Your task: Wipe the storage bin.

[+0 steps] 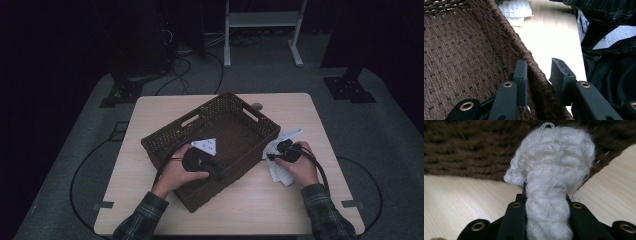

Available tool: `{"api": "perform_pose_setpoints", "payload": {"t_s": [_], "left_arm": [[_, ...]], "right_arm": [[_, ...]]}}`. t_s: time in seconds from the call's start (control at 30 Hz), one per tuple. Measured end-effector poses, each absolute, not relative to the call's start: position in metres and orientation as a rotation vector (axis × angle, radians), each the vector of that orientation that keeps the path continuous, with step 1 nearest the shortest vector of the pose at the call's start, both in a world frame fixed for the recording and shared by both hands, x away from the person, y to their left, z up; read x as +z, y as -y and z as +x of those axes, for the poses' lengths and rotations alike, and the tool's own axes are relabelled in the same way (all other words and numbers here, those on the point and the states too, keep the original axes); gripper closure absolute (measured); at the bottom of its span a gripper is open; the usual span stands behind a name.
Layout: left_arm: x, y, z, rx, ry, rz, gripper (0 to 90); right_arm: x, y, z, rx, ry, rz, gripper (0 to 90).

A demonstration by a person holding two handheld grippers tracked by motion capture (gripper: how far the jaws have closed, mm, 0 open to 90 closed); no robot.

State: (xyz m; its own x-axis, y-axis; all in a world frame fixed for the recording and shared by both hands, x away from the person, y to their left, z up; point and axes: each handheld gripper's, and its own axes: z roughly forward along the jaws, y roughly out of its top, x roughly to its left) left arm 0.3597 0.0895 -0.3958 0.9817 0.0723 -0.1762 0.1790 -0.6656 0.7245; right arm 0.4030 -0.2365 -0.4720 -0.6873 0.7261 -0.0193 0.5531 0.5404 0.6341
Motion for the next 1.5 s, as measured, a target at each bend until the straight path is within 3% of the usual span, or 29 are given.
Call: {"api": "perform_pose_setpoints", "payload": {"t_s": [0.37,0.93,1.5], "left_arm": [[-0.396,-0.090,0.360,-0.173,-0.176,2.298,66.5],[-0.396,-0.090,0.360,-0.172,-0.174,2.297,66.3],[-0.396,-0.089,0.359,-0.167,-0.174,2.297,66.2]], "right_arm": [[-0.471,0.229,0.396,0.830,-2.510,1.034,76.0],[-0.412,0.224,0.372,1.044,-2.374,0.905,76.0],[-0.452,0.216,0.385,0.924,-2.493,0.942,75.9]]}}
